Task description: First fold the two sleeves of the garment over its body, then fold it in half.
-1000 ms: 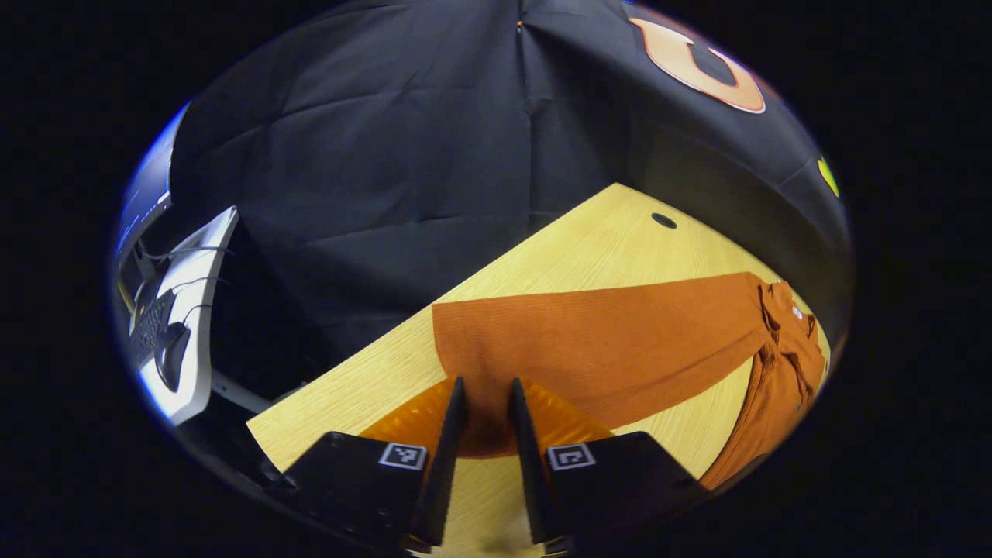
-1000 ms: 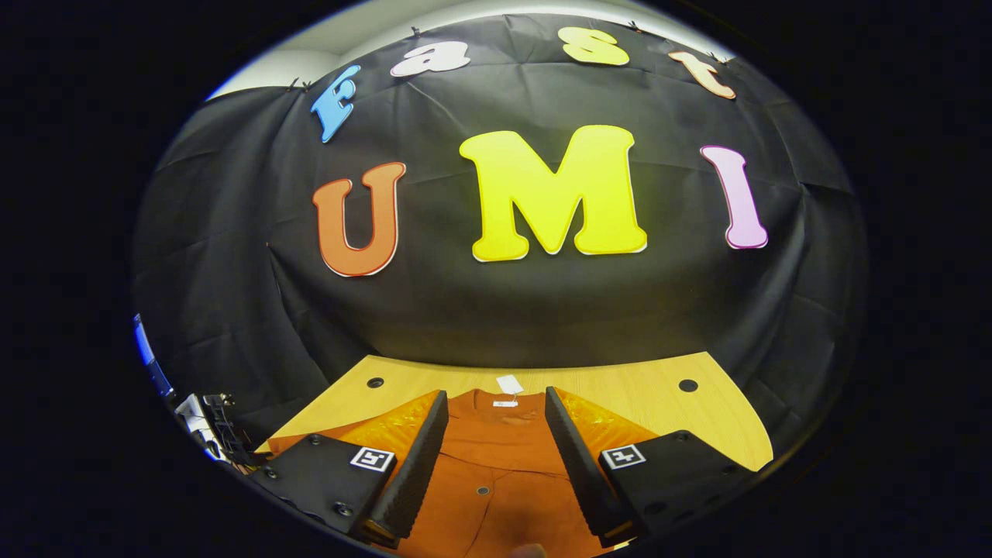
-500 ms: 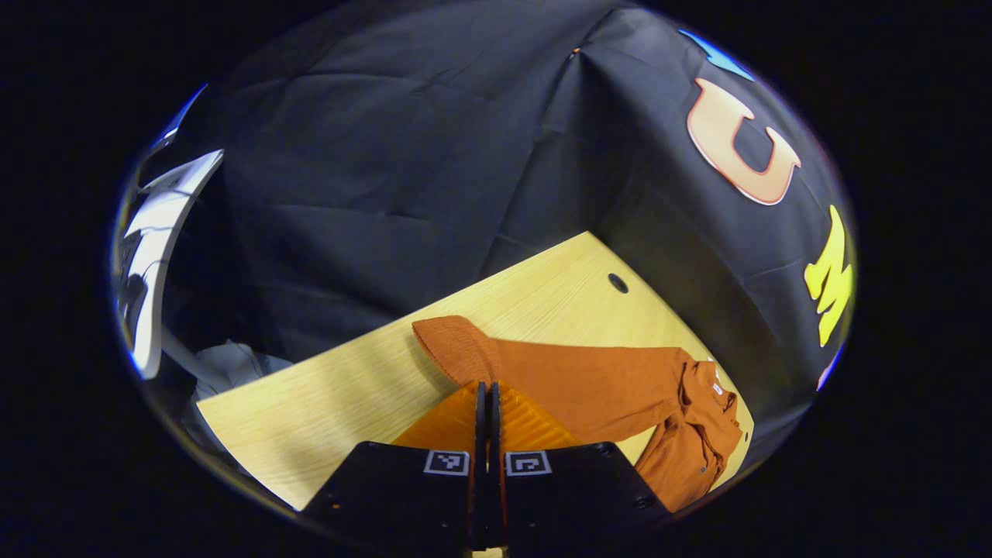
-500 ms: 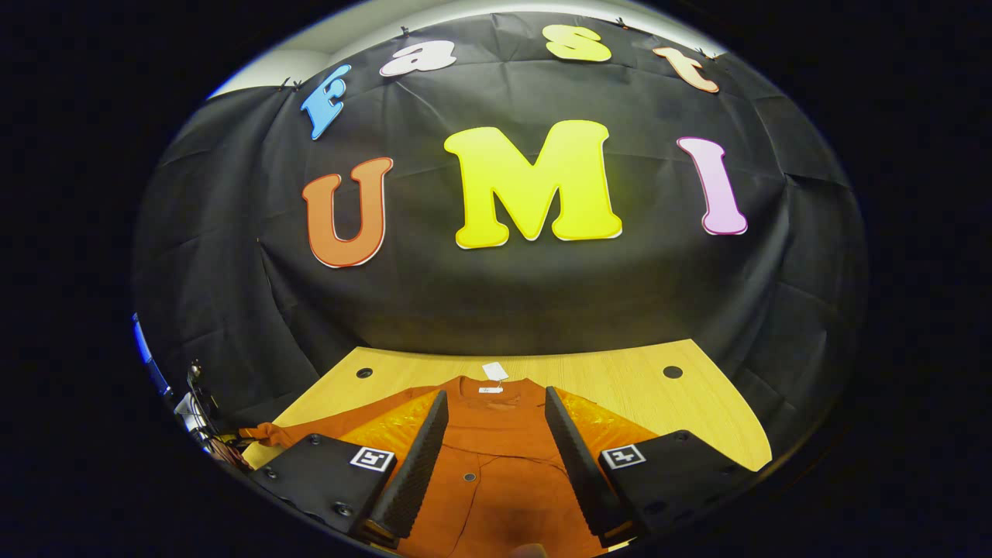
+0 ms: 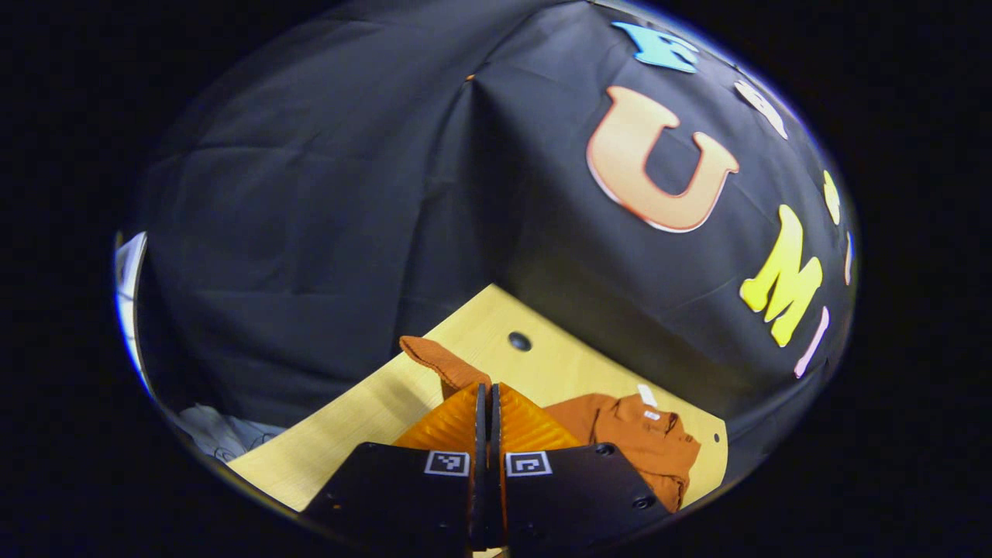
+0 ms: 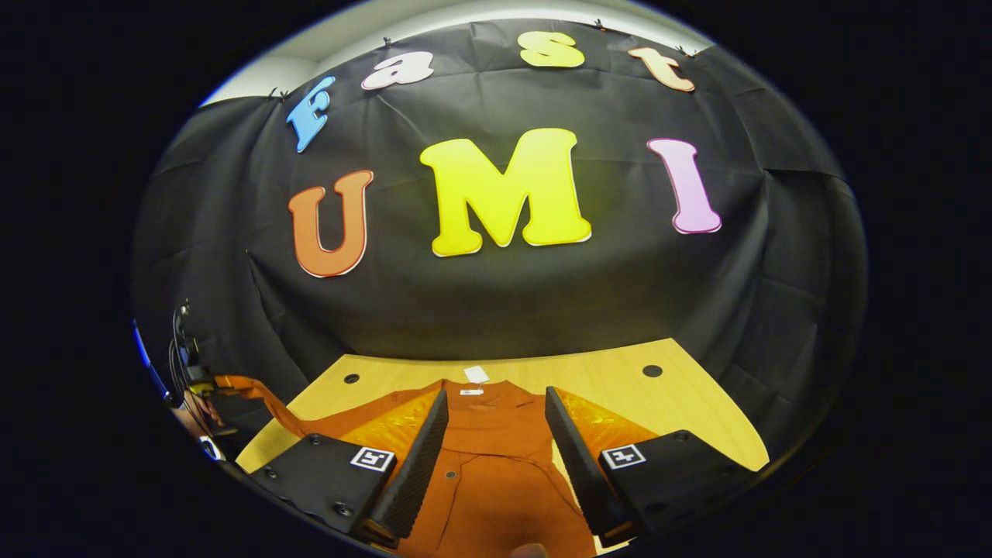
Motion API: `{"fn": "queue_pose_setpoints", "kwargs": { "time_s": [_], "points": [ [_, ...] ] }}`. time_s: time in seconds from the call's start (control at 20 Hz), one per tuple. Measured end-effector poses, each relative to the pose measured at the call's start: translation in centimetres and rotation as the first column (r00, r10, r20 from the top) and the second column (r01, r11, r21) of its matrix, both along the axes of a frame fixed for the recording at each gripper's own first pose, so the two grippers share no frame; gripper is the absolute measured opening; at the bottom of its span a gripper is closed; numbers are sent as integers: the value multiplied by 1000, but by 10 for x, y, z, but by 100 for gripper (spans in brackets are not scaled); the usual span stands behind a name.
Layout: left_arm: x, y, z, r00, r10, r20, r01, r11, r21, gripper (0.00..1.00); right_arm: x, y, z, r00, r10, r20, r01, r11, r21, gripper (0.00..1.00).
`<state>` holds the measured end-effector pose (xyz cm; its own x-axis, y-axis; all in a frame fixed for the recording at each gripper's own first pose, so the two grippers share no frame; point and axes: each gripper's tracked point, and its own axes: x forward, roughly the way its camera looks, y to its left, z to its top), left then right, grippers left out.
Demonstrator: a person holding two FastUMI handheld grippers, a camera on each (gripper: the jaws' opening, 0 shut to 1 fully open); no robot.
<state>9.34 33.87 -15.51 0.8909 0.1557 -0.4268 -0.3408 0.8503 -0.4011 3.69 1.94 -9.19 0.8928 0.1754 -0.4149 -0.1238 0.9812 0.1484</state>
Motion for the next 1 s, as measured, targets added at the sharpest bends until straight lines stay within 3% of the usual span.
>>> {"fn": "queue_pose_setpoints", "kwargs": {
  "time_s": [0.2, 0.45, 0.55, 0.7, 1.0],
  "points": [
    [58, -43, 67, 984, -162, 77, 155, 984, 90, 3, -13, -23, -7, 999, -38, -13, 38, 999, -3, 82],
    [116, -137, 130, 926, -355, 127, 326, 923, 203, 3, -29, -63, -3, 995, -101, 9, 101, 995, -17, 82],
    [132, -186, 142, 882, -452, 130, 410, 875, 258, 3, -34, -84, 0, 990, -137, 14, 138, 990, -21, 83],
    [145, -256, 132, 810, -582, 71, 530, 778, 338, 3, -44, -112, 3, 981, -192, 19, 192, 981, -26, 82],
    [137, -405, 57, 668, -744, -23, 715, 633, 297, 4, -82, -176, 7, 949, -313, 25, 314, 945, -89, 82]
  ]
}}
